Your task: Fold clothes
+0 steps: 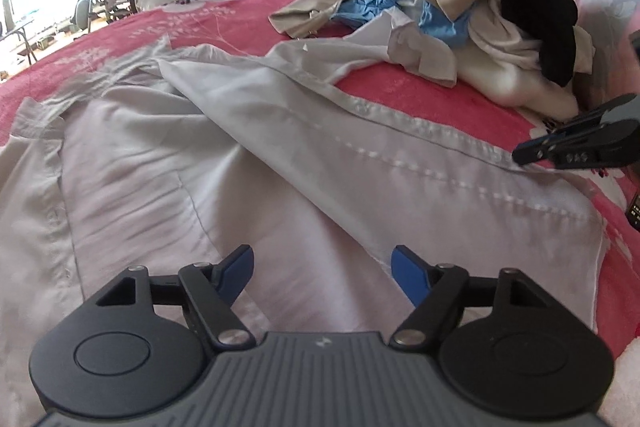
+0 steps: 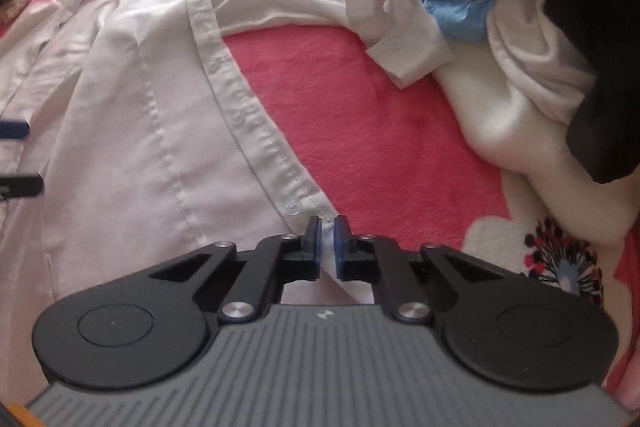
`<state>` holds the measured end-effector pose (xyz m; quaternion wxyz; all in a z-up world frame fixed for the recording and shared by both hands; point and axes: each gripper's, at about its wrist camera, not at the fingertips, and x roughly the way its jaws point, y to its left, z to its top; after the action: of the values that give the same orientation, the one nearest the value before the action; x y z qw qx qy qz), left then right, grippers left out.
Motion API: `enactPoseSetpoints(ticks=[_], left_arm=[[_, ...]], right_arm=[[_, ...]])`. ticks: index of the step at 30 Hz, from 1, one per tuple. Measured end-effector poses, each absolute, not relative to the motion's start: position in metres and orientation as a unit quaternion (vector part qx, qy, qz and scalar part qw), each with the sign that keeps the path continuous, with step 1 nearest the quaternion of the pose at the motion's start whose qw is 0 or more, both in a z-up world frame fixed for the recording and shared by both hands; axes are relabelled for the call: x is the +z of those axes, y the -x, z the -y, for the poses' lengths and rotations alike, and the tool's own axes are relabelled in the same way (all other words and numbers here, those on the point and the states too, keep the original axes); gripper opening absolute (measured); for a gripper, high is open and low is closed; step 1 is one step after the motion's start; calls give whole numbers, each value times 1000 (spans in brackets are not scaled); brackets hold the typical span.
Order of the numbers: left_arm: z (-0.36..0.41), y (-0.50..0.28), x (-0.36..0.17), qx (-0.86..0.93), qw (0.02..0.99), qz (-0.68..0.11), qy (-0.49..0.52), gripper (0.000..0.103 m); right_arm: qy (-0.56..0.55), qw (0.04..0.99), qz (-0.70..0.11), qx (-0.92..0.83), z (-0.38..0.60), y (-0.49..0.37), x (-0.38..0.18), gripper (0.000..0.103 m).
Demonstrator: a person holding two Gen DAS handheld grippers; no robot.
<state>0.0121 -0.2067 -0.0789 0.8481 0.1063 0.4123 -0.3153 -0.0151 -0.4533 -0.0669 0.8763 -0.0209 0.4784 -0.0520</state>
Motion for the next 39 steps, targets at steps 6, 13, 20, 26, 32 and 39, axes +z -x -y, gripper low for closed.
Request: enactPoseSetpoints(ticks=[6, 13, 20, 26, 32, 39], left_arm=[[211, -11, -85, -316, 844, -420, -106, 76], [216, -9, -87, -312, 844, -420, -119, 76], [215, -8, -90, -310, 844, -420, -125, 77], [211, -8, -90, -315, 843, -420, -113, 77], [182, -10, -75, -314, 842, -434, -61, 77], [95, 4, -47, -292, 840, -455, 53, 77]], right_arm=[[20, 879, -474, -46, 451, 20, -59, 5], [54, 866, -496, -35, 443, 21, -76, 33], [-11, 888, -456, -51, 456, 31, -61, 0], [-79, 911, -405, -8, 445, 48, -14, 0], [-158, 910, -378, 63, 416, 55, 21, 0], [-203, 883, -393, 156, 359, 53, 25, 0]])
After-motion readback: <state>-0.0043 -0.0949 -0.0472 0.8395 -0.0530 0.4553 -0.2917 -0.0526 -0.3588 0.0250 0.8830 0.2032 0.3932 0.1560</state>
